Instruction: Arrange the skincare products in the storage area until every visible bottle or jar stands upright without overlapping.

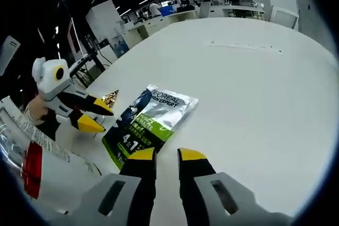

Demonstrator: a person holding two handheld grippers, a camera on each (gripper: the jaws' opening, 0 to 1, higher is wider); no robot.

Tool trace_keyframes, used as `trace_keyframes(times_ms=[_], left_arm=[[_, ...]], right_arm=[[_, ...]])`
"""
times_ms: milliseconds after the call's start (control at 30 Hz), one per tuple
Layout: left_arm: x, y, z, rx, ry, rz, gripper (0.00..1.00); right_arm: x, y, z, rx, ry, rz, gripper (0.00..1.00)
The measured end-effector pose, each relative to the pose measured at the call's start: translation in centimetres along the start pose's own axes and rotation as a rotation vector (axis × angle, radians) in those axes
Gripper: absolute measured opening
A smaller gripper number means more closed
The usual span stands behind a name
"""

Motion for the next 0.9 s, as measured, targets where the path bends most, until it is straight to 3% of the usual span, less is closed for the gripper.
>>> trace_keyframes(times_ms=[267,900], left_arm=[[-0.8,0.7,0.3,0.003,0.018,-0.013,0.18],[-2.1,1.7,-0.2,0.090,-0.037,-0.010,0.03]], right_arm=[[-0.9,-0.3,0.1,-0.034,-0.004,-0.035,0.16],[-2.0,0.6,0.1,-0.152,-0.052,-0.117,0.09]])
Point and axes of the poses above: the point that each gripper's makers call its tool centre point, and the gripper's own axes: x roughly backward along the fingers, y roughly to its left, z roughly out of its underside, the point moved 7 cm from there along x, roughly backward along the fingers, and after that the axes turned 3 degrees about -z, right-handed, at the moved point
